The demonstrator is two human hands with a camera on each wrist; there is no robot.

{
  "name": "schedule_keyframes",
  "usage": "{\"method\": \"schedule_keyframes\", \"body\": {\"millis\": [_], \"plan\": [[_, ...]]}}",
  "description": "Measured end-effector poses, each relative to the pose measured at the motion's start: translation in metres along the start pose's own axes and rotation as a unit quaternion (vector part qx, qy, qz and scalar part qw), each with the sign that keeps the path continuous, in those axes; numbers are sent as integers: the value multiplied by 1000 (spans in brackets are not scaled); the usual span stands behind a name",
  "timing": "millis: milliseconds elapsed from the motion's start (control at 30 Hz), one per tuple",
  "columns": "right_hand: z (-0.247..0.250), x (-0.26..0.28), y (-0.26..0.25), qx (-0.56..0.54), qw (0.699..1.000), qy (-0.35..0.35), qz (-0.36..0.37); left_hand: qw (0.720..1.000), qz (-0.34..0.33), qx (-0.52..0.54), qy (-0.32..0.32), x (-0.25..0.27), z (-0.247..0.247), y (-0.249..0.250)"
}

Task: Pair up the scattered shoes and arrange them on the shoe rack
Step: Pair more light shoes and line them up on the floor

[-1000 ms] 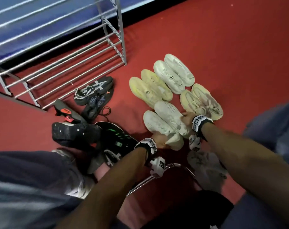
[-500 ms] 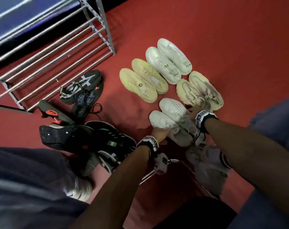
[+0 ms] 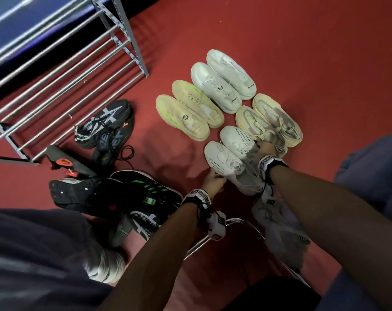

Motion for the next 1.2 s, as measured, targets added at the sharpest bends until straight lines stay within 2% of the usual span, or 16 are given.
{"method": "schedule_keyframes", "body": {"millis": [100, 233, 333, 400, 533, 700, 767, 967, 1067, 1100, 1167, 1200], "plan": [[-3, -4, 8, -51, 998, 2, 27, 1000, -12, -9, -26, 3, 0, -5], [-3, -8, 7, -73, 997, -15, 22, 997, 12, 36, -64, 9, -12, -8], [-3, -4, -15, -20, 997, -55, 45, 996, 40, 50, -66, 12, -13, -8], [-4, -4, -20, 14, 998, -65, 13, 995, 47, 41, -75, 10, -10, -7], [-10, -1, -30, 50, 997, -63, 8, 994, 60, 36, -90, 7, -9, -7], [-6, 3, -53, 51, 995, 3, 83, 991, 69, 59, -94, 6, -11, -2], [-12, 3, -57, 66, 994, -2, 87, 992, 69, 49, -94, 4, -10, -2], [-23, 3, -79, 142, 983, -91, 72, 993, 65, -71, -70, 5, 6, 2], [-11, 11, -122, 190, 979, -28, 71, 982, 50, -171, -63, 4, 34, 12], [-9, 15, -141, 172, 982, -1, 79, 977, 33, -204, -57, 4, 49, 19], [-12, 22, -181, 118, 980, 46, 153, 953, -39, -301, -10, 5, 83, 40], [-15, 28, -201, 99, 975, 35, 197, 935, -75, -347, 24, 6, 99, 52]]}}
Point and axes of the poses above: each hand's wrist, its own x-axis away from the middle knuckle, its own z-axis out of the back of the hand, y = z × x, the point moved 6 cm from there along -x, towards the middle knuckle, and after that the axes turned 4 degrees about y, right-handed, at the moved point
